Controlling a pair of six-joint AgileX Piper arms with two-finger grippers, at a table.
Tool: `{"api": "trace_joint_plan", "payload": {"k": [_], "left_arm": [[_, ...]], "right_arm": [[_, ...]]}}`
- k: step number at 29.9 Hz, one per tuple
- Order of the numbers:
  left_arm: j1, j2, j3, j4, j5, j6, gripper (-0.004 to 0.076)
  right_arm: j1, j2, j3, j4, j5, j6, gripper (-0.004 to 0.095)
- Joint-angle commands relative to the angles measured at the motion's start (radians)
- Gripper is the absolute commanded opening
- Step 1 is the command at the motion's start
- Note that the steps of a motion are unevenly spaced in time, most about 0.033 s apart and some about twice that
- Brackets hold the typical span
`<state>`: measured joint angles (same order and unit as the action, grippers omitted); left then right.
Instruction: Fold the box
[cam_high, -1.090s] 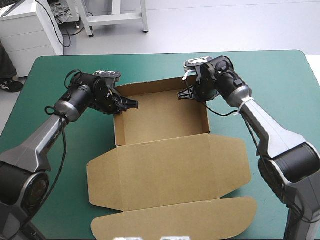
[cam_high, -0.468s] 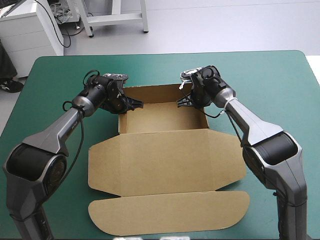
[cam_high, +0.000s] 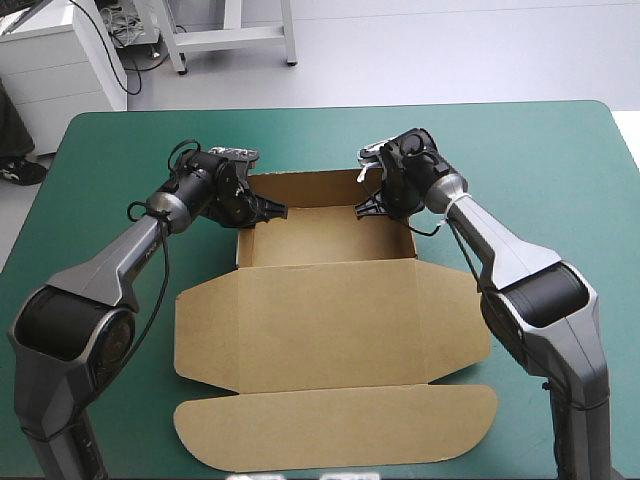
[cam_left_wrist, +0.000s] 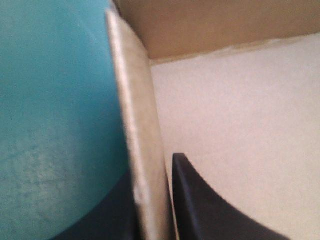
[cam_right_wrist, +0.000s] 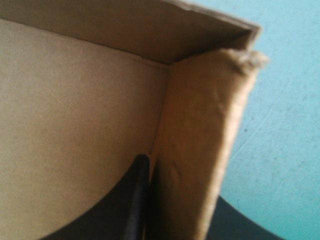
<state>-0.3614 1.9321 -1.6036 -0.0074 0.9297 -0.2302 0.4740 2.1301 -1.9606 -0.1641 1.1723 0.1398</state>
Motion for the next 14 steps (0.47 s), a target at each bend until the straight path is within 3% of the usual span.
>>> {"api": "trace_joint_plan", "payload": {"k": [1, 4, 7, 14], "left_arm": [[-0.02, -0.027, -0.011, -0.073, 0.051, 0.023, 0.0203], [-0.02, -0.027, -0.027, -0.075, 0.086, 0.023, 0.0318], [-0.02, -0.027, -0.068, -0.078, 0.134, 0.023, 0.0405], [-0.02, -0.027, -0.189, -0.055, 0.271, 0.023, 0.0424]], "right_arm": [[-0.006, -0.044, -0.069, 0.03, 0.083, -0.063, 0.0293], [-0.029, -0.052, -0.092, 0.102, 0.083, -0.071, 0.0424], [-0.046, -0.061, -0.097, 0.164, 0.083, -0.092, 0.0487], [-0.057, -0.104, -0.098, 0.164, 0.083, -0.099, 0.0499]]}}
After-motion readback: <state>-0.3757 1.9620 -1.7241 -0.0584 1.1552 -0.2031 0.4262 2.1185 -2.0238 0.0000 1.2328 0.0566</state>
